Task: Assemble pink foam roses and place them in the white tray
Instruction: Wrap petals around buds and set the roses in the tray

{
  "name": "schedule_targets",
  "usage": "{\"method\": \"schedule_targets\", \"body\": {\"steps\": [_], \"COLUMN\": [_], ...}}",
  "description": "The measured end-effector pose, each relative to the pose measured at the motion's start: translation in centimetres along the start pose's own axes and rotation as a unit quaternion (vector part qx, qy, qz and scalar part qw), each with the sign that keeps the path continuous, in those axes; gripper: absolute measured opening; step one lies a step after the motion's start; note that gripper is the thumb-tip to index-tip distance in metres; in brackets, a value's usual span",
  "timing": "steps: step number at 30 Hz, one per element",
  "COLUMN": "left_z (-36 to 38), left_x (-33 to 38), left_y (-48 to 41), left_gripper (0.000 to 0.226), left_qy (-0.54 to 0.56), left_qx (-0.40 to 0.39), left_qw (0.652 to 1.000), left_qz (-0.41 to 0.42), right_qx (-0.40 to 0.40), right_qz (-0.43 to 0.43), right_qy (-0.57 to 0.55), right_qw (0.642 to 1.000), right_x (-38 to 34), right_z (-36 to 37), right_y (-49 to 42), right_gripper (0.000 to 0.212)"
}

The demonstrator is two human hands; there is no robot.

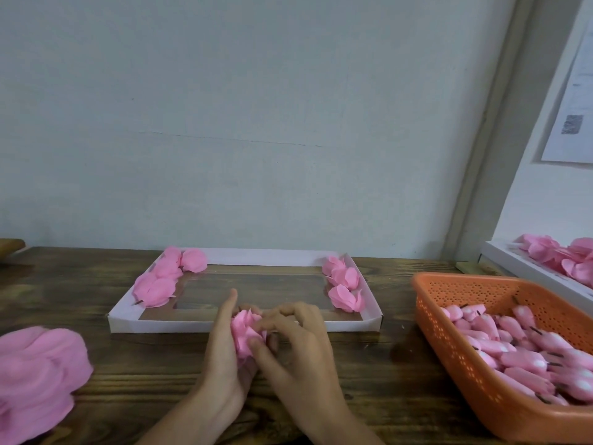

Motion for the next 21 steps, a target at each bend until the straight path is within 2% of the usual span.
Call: {"method": "schedule_targets", "body": {"steps": [3, 7, 9, 12, 16, 21], "left_z": [-0.4, 0.0, 0.2, 0.5, 0.6, 0.7], "left_x": [-0.4, -0.1, 0.2, 0.4, 0.7, 0.6], "left_y": [-0.3, -0.5, -0.6, -0.4, -0.5, -0.5], "left_gripper": [0.051, 0.044, 0.041, 0.051, 0.045, 0.053], "left_qy": [0.0, 0.015, 0.026, 0.042, 0.043, 0.08], "left_qx": [0.01, 0.002, -0.005, -0.019, -0.03, -0.05], "left_qw": [1.0, 1.0, 0.999, 0.999, 0.999, 0.995], "left_qz": [-0.018, -0.026, -0.025, -0.026, -0.007, -0.022], "right_qx": [-0.041, -0.077, -0.077, -0.066, -0.045, -0.034], "right_qz": [0.039, 0.096, 0.11, 0.11, 0.059, -0.018], "right_qy": [-0.029, -0.149, -0.186, -0.22, -0.145, -0.054], "right_qw": [0.998, 0.981, 0.973, 0.967, 0.987, 0.998], "right_x": [0.6, 0.9, 1.1, 1.2, 0.9, 0.0], "right_z": [0.5, 1.2, 1.3, 1.1, 0.5, 0.0], "right_y": [0.0, -0.1, -0.1, -0.3, -0.5, -0.8], "right_gripper": [0.019, 0.018, 0.028, 0.042, 0.034, 0.03]}}
Point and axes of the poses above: each hand's wrist, its own y-axis away from the middle knuckle, its own z-axis out of the palm, x = y × z, the point moved 9 cm from there along -y, towards the middle knuckle, and after that the axes turned 14 degrees about x, right-handed, at the moved point
